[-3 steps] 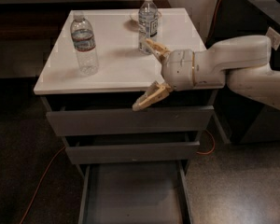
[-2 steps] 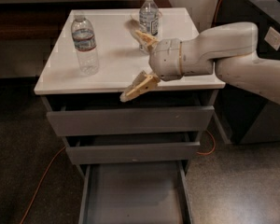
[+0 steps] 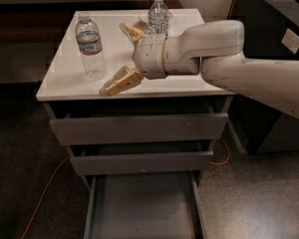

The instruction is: Place water bottle into bottom drawer

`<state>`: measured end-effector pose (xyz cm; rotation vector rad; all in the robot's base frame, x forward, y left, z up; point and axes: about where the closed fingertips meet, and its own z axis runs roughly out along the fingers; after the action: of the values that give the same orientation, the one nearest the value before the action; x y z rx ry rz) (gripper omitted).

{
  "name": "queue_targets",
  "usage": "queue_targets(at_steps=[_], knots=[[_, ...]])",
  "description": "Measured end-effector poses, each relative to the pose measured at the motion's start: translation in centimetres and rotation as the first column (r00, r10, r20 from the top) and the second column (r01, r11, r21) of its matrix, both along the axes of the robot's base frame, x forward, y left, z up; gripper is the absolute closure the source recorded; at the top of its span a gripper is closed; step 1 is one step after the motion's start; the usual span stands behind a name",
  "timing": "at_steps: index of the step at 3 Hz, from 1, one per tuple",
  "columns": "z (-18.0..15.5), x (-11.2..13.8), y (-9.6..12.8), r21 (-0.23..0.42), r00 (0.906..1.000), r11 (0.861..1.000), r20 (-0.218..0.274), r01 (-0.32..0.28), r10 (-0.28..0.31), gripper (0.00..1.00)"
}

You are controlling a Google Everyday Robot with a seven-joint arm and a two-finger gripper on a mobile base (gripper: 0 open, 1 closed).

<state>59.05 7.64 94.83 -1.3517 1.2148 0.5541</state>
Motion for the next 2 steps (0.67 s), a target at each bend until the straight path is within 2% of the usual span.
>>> queue_targets(at_steps=[1,2], knots=[[0.5,2.1,1.6,0.094,0.9979,0.994,-0.012,0.064,-0.063,0.00],[1.0,5.0,2.6,0.179,0.9921,0.976,-0.044,0.124,-0.117,0.00]])
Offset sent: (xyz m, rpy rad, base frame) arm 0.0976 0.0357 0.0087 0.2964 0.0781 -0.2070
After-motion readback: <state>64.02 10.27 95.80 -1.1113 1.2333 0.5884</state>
